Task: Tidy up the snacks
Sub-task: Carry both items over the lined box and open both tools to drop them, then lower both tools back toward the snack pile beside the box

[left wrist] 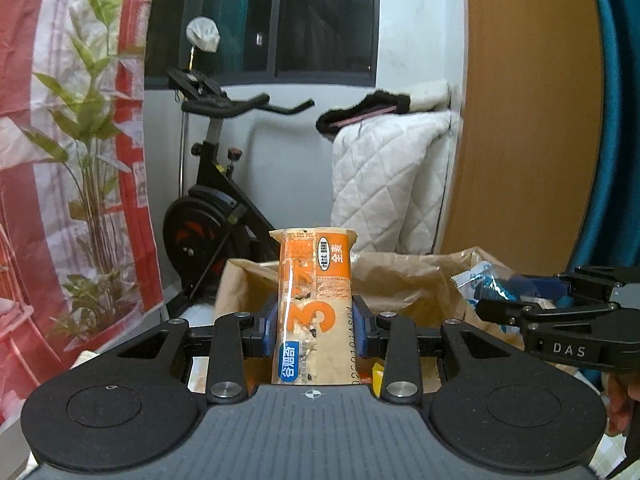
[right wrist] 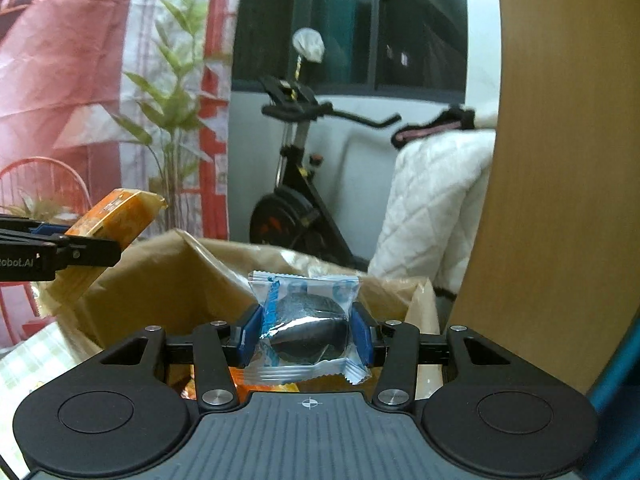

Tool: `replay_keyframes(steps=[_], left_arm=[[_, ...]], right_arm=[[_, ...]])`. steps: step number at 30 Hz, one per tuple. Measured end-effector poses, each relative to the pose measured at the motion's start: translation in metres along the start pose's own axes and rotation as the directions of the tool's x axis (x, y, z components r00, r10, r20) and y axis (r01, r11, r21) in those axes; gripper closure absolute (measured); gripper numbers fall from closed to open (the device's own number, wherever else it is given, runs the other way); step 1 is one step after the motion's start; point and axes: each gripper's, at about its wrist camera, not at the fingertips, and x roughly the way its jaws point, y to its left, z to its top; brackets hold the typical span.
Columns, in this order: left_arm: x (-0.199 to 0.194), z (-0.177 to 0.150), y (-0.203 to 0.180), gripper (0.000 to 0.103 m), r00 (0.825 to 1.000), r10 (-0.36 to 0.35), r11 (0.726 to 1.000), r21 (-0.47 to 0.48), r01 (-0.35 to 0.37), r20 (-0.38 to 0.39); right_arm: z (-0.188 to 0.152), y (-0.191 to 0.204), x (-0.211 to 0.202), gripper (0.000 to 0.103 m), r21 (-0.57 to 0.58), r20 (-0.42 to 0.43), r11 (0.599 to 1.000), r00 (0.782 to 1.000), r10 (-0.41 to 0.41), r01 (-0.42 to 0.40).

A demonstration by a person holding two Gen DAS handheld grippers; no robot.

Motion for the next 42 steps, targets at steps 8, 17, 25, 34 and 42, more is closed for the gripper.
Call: replay_keyframes(steps=[8, 17, 25, 34, 42], left_arm=[[0.02, -0.01, 0.002, 0.062, 0.998, -0.008, 1.0, 0.01, 0.009, -0.069], [-0.009, -0.013, 0.009, 0.047, 0.998, -0.013, 1.0, 0.007, 0.013, -0.068], [-0.052, -0.019, 0.021, 0.047, 0.998, 0.004, 1.0, -0.024, -0.005, -0.063], [-0.094, -0.053, 0.045, 0.047, 0.996, 0.014, 0.996, -0.082, -0.021, -0.087], [-0.116, -0.082, 0.061, 0.047, 0.993, 0.04, 0.994, -0.101, -0.051, -0.109]], right_arm=[[-0.019, -0.007, 0.02, 0.058, 0.046, -0.08, 0.999, 0.997, -0.01, 0.014], [-0.021, -0.001, -0.015, 0.048, 0.043, -0.056, 0.999, 0.998, 0.005, -0.003], [-0.029, 0.009, -0.061, 0.048, 0.059, -0.049, 0.998, 0.998, 0.035, -0.032], [-0.058, 0.023, -0.102, 0.048, 0.069, -0.047, 0.996, 0.997, 0.061, -0.058], [-0.081, 0.024, -0.122, 0.048, 0.101, -0.047, 0.993, 0.997, 0.064, -0.059]])
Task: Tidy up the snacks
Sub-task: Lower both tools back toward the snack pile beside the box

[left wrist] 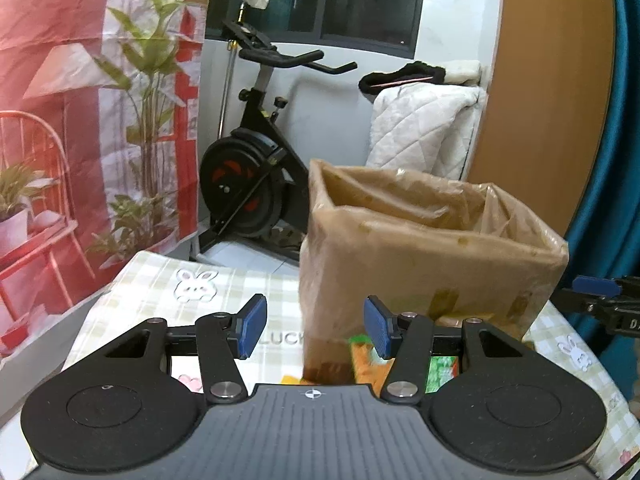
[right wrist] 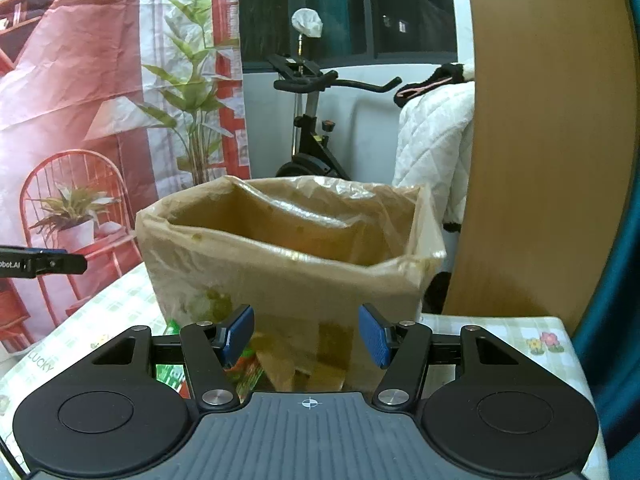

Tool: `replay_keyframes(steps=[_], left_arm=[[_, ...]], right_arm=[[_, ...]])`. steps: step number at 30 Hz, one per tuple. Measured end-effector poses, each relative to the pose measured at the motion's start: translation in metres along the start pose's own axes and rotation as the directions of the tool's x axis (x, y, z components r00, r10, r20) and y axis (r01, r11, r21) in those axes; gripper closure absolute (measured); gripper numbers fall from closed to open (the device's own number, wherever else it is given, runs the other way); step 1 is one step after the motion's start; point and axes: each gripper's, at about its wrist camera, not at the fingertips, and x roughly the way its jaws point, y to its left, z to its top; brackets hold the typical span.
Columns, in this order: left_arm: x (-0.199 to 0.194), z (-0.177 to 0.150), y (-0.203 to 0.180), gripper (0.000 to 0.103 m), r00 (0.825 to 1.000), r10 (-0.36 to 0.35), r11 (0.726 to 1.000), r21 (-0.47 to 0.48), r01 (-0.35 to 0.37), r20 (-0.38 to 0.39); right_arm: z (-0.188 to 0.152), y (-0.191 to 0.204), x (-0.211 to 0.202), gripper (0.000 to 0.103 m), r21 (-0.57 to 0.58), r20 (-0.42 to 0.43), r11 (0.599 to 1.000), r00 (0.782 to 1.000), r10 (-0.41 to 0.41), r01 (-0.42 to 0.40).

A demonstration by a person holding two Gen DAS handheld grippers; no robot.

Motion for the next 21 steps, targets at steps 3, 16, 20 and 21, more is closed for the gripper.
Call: replay_keyframes(steps=[3, 16, 20, 21], left_arm=[[-0.005, -0.008, 0.004, 0.047, 1.0, 0.008, 1.0, 0.001, -0.008, -0.008], [-0.004, -0.043, 0.039, 0.048, 0.998, 0.014, 0.998, -0.054, -0.017, -0.058], [0.002, -0.05, 0.04, 0.048, 0.997, 0.006, 0.998, -0.065, -0.011, -0.077], [0.003, -0.052, 0.038, 0.048, 0.997, -0.003, 0.998, -0.068, -0.003, -0.081]], right_arm=[[-0.012, -0.003, -0.005, 0.048, 0.018, -0.005, 1.0, 1.0, -0.006, 0.006], [-0.061, -0.027, -0.006, 0.048, 0.091, -0.08, 0.993, 0.994, -0.069, 0.076], [-0.075, -0.028, -0.003, 0.048, 0.095, -0.101, 0.992, 0.992, -0.076, 0.085], [-0.079, -0.028, -0.002, 0.048, 0.096, -0.11, 0.992, 0.991, -0.075, 0.086]])
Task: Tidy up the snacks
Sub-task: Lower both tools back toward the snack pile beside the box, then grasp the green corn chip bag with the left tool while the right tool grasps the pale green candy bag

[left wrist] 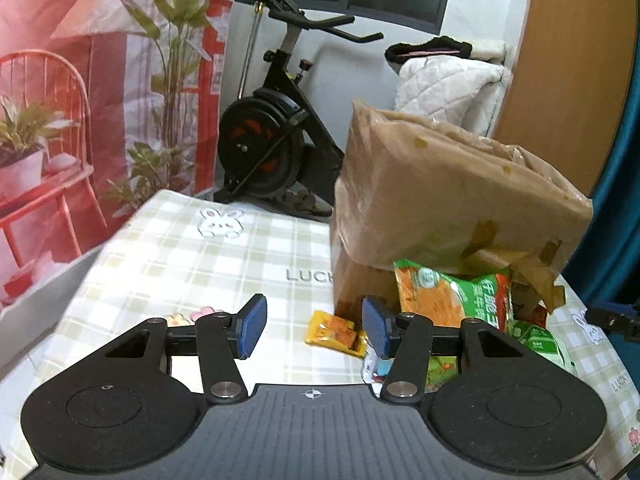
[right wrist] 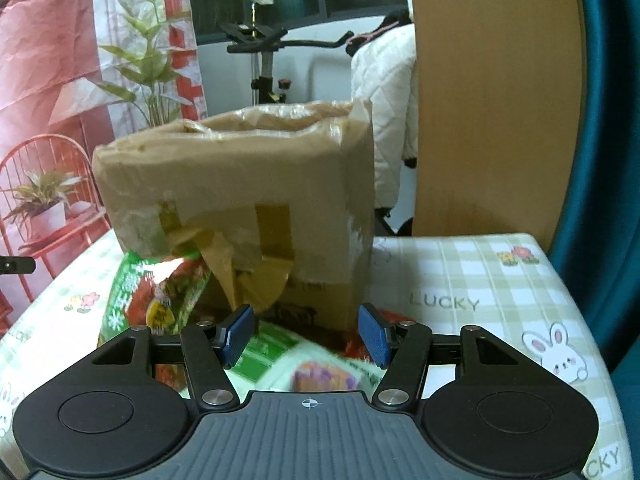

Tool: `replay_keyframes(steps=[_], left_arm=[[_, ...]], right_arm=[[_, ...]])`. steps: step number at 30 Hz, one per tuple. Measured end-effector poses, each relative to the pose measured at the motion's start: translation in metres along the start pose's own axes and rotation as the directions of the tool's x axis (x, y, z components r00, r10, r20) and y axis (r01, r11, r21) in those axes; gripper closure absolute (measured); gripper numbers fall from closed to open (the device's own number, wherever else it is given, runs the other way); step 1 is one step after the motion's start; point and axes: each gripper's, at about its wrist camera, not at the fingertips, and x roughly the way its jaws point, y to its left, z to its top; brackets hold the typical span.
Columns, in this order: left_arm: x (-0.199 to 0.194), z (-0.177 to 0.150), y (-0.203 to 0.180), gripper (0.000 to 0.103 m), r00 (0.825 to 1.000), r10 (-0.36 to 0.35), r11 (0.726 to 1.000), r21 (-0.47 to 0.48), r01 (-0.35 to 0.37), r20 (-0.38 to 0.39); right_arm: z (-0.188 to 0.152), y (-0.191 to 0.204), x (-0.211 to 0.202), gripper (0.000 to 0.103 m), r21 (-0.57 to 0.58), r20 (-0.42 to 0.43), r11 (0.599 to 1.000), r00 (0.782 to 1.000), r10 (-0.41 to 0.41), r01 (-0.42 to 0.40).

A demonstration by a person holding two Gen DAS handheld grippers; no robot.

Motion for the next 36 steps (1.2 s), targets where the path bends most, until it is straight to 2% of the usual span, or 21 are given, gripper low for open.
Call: replay_keyframes(steps=[7, 13, 18, 22, 28, 33, 36], left_arm=[[0.013, -0.017, -0.026, 0.047, 0.995, -0.091, 0.995, 0.027, 0.092, -0.035], [0.029, -0.024, -0.052, 0.047, 0.981, -0.174, 0.979, 0.094, 0.181, -0.082], [0.039, -0.03, -0.056, 0.046, 0.966, -0.234, 0.964, 0.106, 0.246, -0.112], [0.045, -0.032, -0.055, 0.045, 0.958, -0.255, 0.955, 0.122, 0.271, -0.128], [0.053, -0.035, -0.045, 0.045, 0.954, -0.26, 0.955, 0.107, 0.277, -0.146], [0.058, -0.026, -0.049, 0.027, 0.948, -0.286, 0.953, 0.062, 0.297, -0.136], [0.06, -0.02, -0.056, 0.015, 0.949, -0.292, 0.953, 0.052, 0.299, -0.115]], right_arm=[[-0.021, 0.01, 0.009, 0.044, -0.008, -0.055, 1.0, 0.998, 0.021, -0.022], [-0.021, 0.041, 0.02, 0.041, -0.048, -0.066, 0.994, 0.993, 0.098, -0.101], [-0.018, 0.078, 0.033, 0.033, -0.157, -0.08, 0.974, 0.985, 0.153, -0.164], [-0.019, 0.103, 0.045, 0.033, -0.241, -0.101, 0.953, 0.981, 0.164, -0.184], [-0.014, 0.105, 0.045, 0.033, -0.251, -0.106, 0.95, 0.981, 0.163, -0.185], [-0.016, 0.085, 0.036, 0.033, -0.237, -0.096, 0.962, 0.988, 0.117, -0.137], [-0.021, 0.063, 0.027, 0.027, -0.188, -0.083, 0.977, 0.993, 0.086, -0.101]])
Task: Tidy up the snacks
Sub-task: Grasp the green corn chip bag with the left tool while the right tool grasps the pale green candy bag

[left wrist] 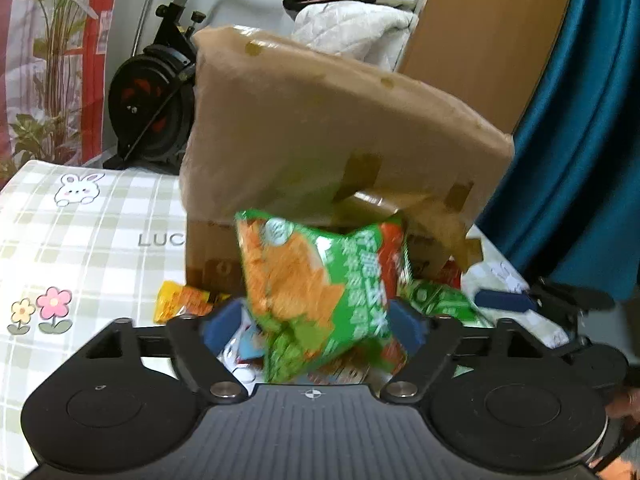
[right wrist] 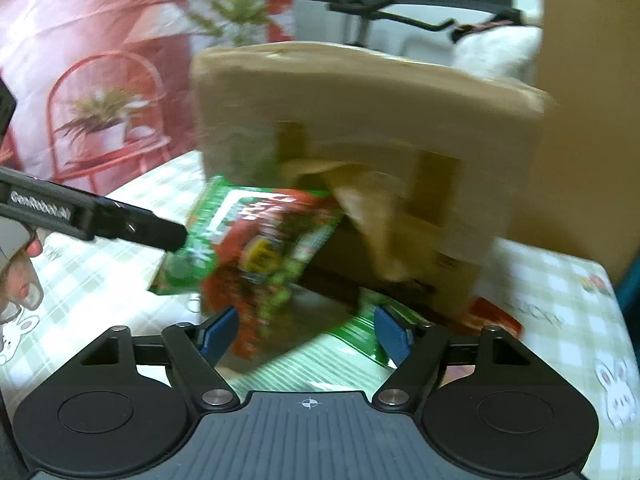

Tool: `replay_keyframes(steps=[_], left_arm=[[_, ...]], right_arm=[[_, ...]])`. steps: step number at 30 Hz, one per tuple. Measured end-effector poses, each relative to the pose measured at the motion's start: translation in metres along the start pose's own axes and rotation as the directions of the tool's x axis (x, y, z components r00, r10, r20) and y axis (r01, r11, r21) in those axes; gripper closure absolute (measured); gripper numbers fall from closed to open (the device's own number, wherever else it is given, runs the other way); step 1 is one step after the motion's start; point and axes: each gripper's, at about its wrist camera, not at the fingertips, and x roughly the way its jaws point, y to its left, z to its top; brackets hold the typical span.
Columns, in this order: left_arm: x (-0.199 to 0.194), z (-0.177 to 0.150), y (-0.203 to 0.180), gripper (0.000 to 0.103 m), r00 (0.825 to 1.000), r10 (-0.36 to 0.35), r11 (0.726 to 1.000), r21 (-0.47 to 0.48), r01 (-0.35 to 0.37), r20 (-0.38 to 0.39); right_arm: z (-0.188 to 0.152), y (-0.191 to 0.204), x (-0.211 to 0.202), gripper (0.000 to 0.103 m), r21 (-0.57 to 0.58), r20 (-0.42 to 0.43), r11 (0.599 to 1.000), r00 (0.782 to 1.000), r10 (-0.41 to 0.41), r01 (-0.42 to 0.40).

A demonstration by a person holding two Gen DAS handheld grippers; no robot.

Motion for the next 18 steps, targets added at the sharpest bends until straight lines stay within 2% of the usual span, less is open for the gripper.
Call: replay_keyframes(steps=[4, 10, 14, 16, 18], left_arm=[[0.014, 0.008, -0.008, 0.011, 1.0, 0.009, 1.0, -0.006, -0.009, -0.003], [0.041, 0.013, -0.011, 0.01, 0.998, 0.044, 0.999, -0.013, -0.044, -0.044], [0.053, 0.009, -0.007, 0.003, 0.998, 0.052, 0.998, -0.016, -0.053, -0.037], [0.055, 0.007, -0.008, 0.001, 0.998, 0.056, 0.998, 0.0, -0.056, -0.033], [0.058, 0.004, -0.012, 0.0, 0.997, 0.07, 0.997, 0.029, -0.069, -0.033]], right_arm=[[-0.012, -0.025, -0.009, 0.026, 0.073, -0.007, 0.996, 0.998, -0.057, 0.058], [-0.024, -0.051, -0.014, 0.021, 0.165, -0.006, 0.982, 0.996, -0.093, 0.092], [-0.031, -0.061, -0.015, 0.015, 0.192, -0.017, 0.977, 0.996, -0.091, 0.093], [-0.034, -0.066, -0.011, 0.007, 0.22, -0.026, 0.972, 0.997, -0.078, 0.082], [-0.036, -0.068, -0.006, 0.007, 0.256, -0.031, 0.965, 0.998, -0.053, 0.059]])
